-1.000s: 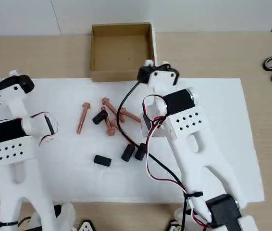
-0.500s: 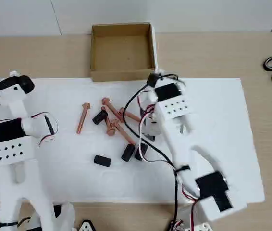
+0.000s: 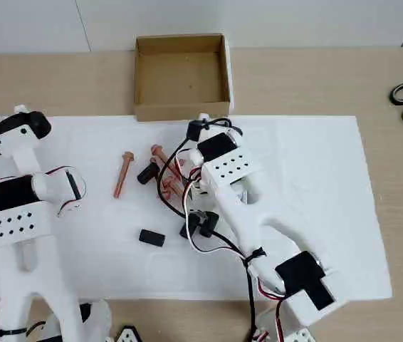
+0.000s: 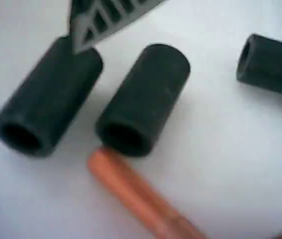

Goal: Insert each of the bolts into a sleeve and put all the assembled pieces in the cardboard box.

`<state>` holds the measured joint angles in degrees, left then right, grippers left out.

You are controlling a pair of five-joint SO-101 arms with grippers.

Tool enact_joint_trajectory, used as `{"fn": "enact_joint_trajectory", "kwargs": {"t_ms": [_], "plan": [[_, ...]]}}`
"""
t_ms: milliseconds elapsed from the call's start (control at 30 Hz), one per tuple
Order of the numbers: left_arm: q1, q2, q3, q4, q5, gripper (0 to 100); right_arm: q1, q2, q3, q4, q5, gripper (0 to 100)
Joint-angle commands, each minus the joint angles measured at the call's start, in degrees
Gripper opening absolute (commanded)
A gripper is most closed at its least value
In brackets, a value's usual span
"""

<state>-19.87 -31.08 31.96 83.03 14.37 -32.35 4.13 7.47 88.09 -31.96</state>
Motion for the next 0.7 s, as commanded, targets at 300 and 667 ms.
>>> {"fn": "enact_joint_trajectory", "kwargs": {"t_ms": [300,667], "plan": [[-0.2,0.1,-2.8,-0.1,0.1,1,-0.1,-0.1,-2.2,-3.6,-7.0,35.1],[-0.2,0.2,-2.8,-0.1,0.1,1,-0.2,12.6,-2.5,-4.0,-7.2,35.1]]}}
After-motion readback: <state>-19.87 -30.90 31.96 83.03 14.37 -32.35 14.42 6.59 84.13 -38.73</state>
